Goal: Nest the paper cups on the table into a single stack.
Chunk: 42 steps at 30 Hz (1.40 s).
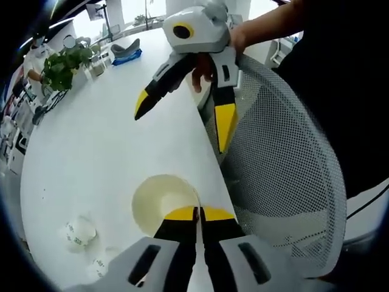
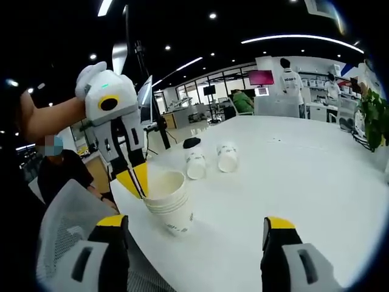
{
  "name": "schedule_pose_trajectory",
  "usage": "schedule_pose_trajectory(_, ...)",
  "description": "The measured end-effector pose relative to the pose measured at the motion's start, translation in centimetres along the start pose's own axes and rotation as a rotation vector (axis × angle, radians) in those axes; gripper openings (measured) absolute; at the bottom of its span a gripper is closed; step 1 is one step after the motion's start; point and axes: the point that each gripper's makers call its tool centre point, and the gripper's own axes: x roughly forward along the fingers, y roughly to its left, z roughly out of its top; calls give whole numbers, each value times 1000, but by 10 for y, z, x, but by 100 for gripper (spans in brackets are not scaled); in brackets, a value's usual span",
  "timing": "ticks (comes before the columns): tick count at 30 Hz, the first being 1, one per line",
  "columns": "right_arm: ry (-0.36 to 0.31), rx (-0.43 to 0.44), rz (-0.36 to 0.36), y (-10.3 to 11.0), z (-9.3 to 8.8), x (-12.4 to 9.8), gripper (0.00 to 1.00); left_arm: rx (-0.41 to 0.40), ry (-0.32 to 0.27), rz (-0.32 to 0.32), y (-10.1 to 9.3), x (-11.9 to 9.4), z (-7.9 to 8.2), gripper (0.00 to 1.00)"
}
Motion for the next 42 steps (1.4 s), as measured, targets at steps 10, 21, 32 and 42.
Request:
schedule_pose_trajectory(10,11,-1,2,0,-2,1,91,-2,-13,-5,1,0,0,0)
schedule_pose_trajectory(21,25,-8,6,2,-4,1,91,-4,-23,-9,0,-2,1,0)
schedule_pose_trajectory(32,26,-9,5,2,-5,2,91,-8,-34,-16,-2,-1,2,0)
schedule_pose_trajectory(42,2,-20,4,2,0,1,92,-63,-129,15,3,-10,12,5)
